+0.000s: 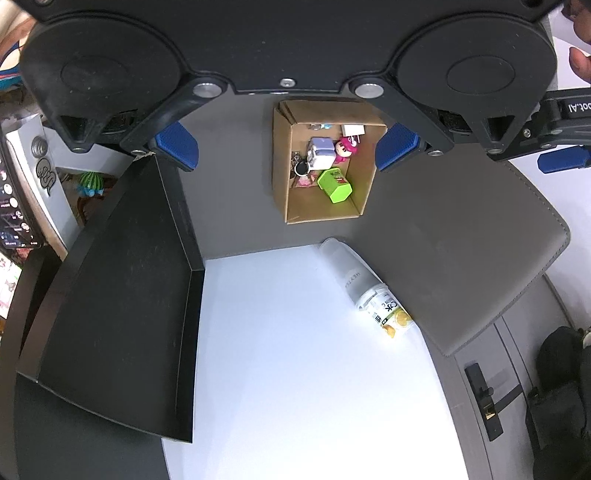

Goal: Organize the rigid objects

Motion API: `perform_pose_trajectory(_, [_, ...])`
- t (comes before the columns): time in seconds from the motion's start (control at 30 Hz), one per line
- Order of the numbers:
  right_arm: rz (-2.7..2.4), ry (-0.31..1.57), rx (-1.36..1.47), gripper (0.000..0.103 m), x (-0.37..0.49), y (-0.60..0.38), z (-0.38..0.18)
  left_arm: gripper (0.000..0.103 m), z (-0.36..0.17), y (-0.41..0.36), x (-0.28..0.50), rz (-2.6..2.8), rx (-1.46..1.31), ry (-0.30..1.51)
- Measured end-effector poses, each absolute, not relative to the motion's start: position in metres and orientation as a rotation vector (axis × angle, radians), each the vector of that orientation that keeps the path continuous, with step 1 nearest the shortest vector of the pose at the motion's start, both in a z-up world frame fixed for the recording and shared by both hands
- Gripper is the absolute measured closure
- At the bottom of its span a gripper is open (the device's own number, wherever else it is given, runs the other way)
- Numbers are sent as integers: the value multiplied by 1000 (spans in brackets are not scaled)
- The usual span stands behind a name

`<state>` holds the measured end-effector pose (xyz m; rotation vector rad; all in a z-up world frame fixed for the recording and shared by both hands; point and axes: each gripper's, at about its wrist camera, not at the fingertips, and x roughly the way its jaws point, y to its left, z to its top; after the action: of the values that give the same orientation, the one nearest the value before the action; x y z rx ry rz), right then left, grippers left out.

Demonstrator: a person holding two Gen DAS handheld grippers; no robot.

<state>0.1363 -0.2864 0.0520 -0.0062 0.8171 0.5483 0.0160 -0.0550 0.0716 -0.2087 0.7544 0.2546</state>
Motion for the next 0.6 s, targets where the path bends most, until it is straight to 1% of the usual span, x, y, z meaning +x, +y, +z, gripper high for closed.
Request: perform_pose_trajectory(0.6, [545, 822, -20, 0, 138, -279, 40, 4, 55, -48, 26, 252, -250, 791])
